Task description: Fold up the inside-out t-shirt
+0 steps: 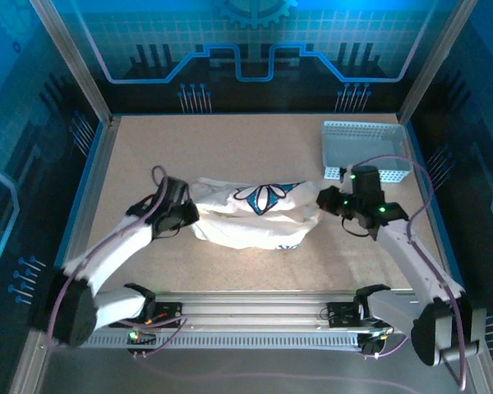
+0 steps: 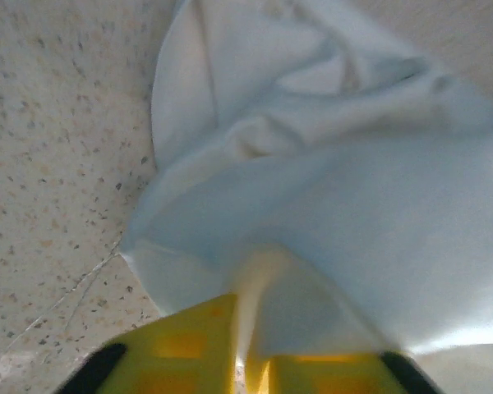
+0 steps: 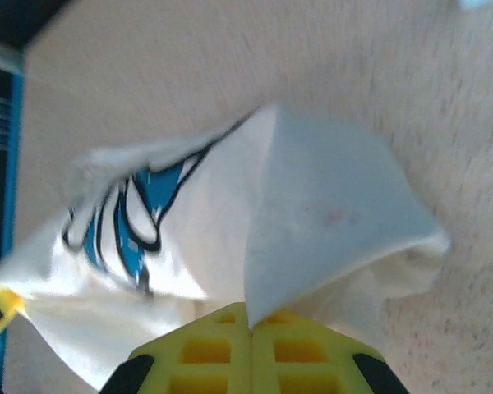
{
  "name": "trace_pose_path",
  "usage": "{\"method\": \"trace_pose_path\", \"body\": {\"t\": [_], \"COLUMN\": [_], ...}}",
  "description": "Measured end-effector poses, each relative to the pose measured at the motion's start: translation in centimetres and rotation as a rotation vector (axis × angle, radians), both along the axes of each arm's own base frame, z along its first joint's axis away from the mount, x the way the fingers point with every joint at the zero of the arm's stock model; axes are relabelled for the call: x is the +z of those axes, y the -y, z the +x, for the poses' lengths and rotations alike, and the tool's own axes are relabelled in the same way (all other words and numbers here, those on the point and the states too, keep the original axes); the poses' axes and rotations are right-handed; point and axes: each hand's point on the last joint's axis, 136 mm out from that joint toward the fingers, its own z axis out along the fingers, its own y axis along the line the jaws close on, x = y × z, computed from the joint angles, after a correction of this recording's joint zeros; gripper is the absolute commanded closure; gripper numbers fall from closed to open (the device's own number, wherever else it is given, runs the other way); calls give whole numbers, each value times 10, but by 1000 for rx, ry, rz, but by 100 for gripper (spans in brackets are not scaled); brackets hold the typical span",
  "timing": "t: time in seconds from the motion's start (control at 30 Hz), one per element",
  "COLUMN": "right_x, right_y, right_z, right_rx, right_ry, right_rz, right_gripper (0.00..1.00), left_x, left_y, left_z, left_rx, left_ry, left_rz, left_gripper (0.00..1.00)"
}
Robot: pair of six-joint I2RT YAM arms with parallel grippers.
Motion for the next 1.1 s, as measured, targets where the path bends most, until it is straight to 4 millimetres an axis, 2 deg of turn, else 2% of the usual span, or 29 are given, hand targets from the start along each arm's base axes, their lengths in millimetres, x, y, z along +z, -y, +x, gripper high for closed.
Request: {"method": "trace_pose_path", "body": {"t": [0.07, 0.13, 0.3, 0.33, 0.4, 0.5, 0.6, 0.7, 0.77, 0.87, 0.97, 1.07, 1.1], "right_x": [-24, -33, -22, -19, -15, -11, -7, -1, 2, 1, -5, -9, -9], "right_y": [-3, -2, 3, 4, 6, 6, 7, 8, 8, 8, 9, 9, 9], "right_z": [-5, -7, -4, -3, -3, -3, -5, -6, -7, -9, -12, -14, -14], "right_rx": [11, 5, -10, -13, -14, -15, -16, -17, -17, -17, -16, -15, -15], "right_ry": [-70, -89, -28, -16, 3, 18, 31, 53, 62, 64, 48, 37, 38], "right_rz": [-12, -28, -60, -67, -73, -75, -75, -72, -69, -69, -72, -74, -74], "right_gripper": [100, 100, 100, 100, 100, 100, 100, 100, 100, 100, 100, 100, 100], "left_x": [-5, 10, 78, 88, 94, 80, 43, 8, -3, -9, -15, -28, -32], "left_y": [2, 15, 75, 85, 103, 135, 158, 161, 162, 167, 171, 175, 176], "left_z": [2, -2, -13, -16, -17, -8, 0, -1, -2, -1, 1, 2, 2], "left_rx": [-16, -81, -253, -278, -320, -371, -402, -420, -428, -442, -463, -487, -496], "left_ry": [-57, -39, 147, 170, 175, 126, 40, -42, -65, -72, -71, -86, -93], "left_rz": [74, 151, 168, 163, 172, 216, 266, 311, 324, 319, 319, 330, 332], "left_gripper": [44, 43, 47, 47, 46, 45, 38, 31, 29, 26, 28, 39, 45]}}
